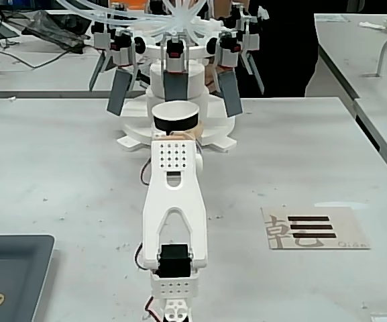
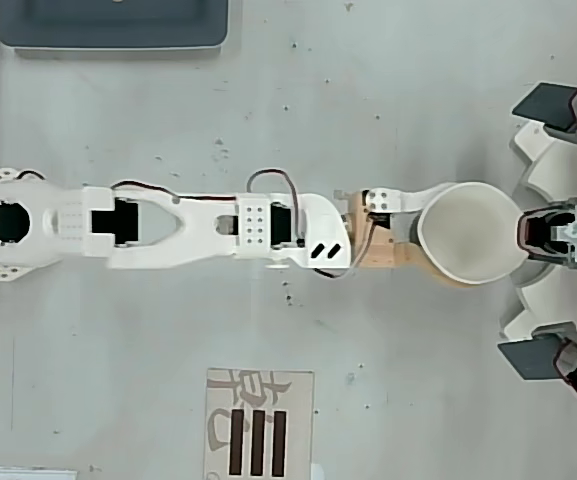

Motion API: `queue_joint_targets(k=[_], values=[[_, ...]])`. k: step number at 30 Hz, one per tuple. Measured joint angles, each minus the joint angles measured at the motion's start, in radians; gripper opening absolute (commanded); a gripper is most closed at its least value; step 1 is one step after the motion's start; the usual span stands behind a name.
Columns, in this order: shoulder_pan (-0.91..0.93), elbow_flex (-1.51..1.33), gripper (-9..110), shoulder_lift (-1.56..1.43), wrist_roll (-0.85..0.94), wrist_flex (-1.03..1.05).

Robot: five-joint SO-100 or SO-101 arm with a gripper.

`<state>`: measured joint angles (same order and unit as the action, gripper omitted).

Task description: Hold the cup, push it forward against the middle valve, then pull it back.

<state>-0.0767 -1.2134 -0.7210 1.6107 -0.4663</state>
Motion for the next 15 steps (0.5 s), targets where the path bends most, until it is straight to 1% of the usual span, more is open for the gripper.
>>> queue_joint_targets(k=[4,7,11,15], values=[[0.002,0.265,3,0.147,0.0,0.109],[0.002,0.333,3,0.192,0.0,0.133],[0.002,0.295,3,0.183,0.0,0.133],[0.003,0.084,3,0.051,0.0,0.075]])
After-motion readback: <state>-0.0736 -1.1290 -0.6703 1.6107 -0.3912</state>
